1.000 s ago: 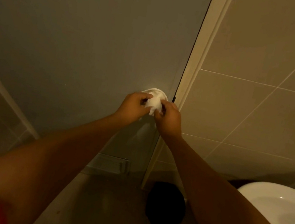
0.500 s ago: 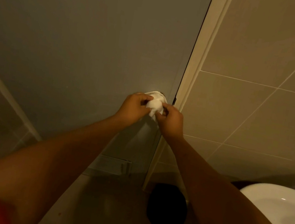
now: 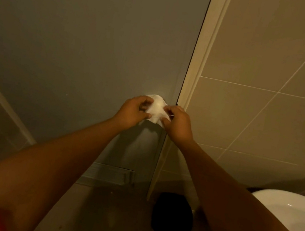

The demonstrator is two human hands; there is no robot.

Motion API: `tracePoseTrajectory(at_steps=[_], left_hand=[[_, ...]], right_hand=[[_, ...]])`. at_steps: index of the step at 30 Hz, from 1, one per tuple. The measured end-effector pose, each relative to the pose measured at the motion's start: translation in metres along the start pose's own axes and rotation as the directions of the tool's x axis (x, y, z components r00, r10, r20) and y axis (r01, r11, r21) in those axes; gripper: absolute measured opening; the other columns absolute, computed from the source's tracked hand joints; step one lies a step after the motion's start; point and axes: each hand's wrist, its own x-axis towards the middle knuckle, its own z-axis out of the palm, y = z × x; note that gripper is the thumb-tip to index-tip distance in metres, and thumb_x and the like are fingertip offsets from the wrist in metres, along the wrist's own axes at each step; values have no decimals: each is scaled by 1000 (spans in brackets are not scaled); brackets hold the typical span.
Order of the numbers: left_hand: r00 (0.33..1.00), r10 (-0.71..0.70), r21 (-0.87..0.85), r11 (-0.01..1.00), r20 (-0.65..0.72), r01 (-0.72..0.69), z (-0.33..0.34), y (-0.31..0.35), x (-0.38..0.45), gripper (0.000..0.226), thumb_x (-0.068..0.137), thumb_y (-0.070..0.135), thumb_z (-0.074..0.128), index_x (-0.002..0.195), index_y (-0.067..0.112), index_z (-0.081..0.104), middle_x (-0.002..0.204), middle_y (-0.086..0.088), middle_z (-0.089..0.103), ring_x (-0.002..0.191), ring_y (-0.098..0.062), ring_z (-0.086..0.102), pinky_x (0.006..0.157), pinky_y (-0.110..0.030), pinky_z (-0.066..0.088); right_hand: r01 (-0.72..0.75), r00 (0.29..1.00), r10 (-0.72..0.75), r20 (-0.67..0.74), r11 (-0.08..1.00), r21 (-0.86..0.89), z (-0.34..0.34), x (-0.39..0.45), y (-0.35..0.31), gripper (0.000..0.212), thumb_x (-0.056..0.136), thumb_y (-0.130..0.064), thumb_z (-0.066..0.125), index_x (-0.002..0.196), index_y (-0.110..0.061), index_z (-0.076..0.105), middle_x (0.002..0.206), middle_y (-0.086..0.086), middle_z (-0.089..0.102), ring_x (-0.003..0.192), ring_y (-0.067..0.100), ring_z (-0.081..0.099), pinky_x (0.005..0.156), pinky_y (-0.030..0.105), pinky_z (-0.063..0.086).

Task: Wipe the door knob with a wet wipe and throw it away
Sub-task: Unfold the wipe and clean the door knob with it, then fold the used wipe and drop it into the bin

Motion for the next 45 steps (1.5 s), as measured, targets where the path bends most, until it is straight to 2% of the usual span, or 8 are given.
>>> tracePoseTrajectory(at_steps=[6, 14, 18, 21, 30, 34, 39, 45], left_hand=[[995, -51, 101, 994, 87, 43, 4, 2, 5, 52, 81, 3, 72, 131, 7, 60, 132, -13, 62, 119, -27, 60, 96, -29, 46], [991, -98, 166, 980, -96, 113, 17, -1, -4, 37, 83, 13, 73, 119, 4, 68, 109, -15, 72, 92, -20, 66, 80, -24, 47], [984, -60, 122, 989, -169, 81, 19, -2, -14, 30, 83, 10, 73, 112, 4, 72, 100, -17, 74, 90, -29, 71, 86, -41, 59], [982, -34, 98, 994, -187, 53, 20, 1, -24, 29, 86, 8, 69, 114, 2, 71, 107, -18, 73, 96, -29, 70, 90, -35, 57], [993, -58, 144, 989, 103, 43, 45, -1, -37, 16, 88, 10, 64, 99, 6, 76, 98, -11, 73, 86, -20, 66, 81, -28, 52], [979, -76, 124, 991, 191, 53, 72, 11, -34, 12, 89, 12, 62, 92, 6, 72, 81, -6, 65, 75, -19, 58, 66, -21, 44], [971, -7, 134, 991, 237, -26, 110, 15, -32, 17, 80, 21, 75, 75, 5, 73, 71, -4, 62, 66, -15, 56, 58, -20, 42], [935, -97, 165, 985, 342, 42, 167, 0, -29, 19, 81, 26, 75, 84, 8, 73, 79, -4, 67, 76, -19, 63, 69, -29, 51]], right_hand=[[1, 988, 5, 153, 999, -41, 6, 4, 1, 52, 87, -18, 67, 137, -14, 51, 134, 12, 59, 117, 26, 60, 98, 33, 46], [-126, 992, 125, 27, 990, 59, 14, -4, 1, 35, 87, -22, 68, 120, -10, 66, 111, 9, 72, 93, 18, 65, 88, 32, 54], [-134, 989, 137, -52, 989, 56, 8, -12, -2, 22, 89, -15, 66, 109, -6, 72, 101, 11, 74, 82, 15, 61, 79, 26, 50], [-159, 986, 162, -30, 985, 70, 4, -20, -4, 19, 89, -12, 66, 106, -6, 73, 100, 11, 73, 85, 19, 65, 86, 33, 56], [-265, 964, 265, 15, 964, -3, -19, -64, 17, 27, 90, -8, 58, 115, -11, 70, 109, 9, 72, 87, 13, 60, 77, 25, 47], [-356, 933, 355, -54, 935, -13, -34, -78, 30, 23, 91, -9, 57, 107, -7, 74, 105, 13, 74, 88, 18, 64, 76, 22, 43], [-530, 842, 530, -99, 848, 28, -48, -102, 61, 20, 90, -16, 60, 100, -8, 75, 97, 13, 74, 90, 26, 67, 71, 24, 43], [-682, 717, 695, -51, 715, 152, -42, -132, 111, 16, 90, -15, 61, 74, -13, 65, 72, 11, 63, 73, 27, 64, 65, 36, 52]])
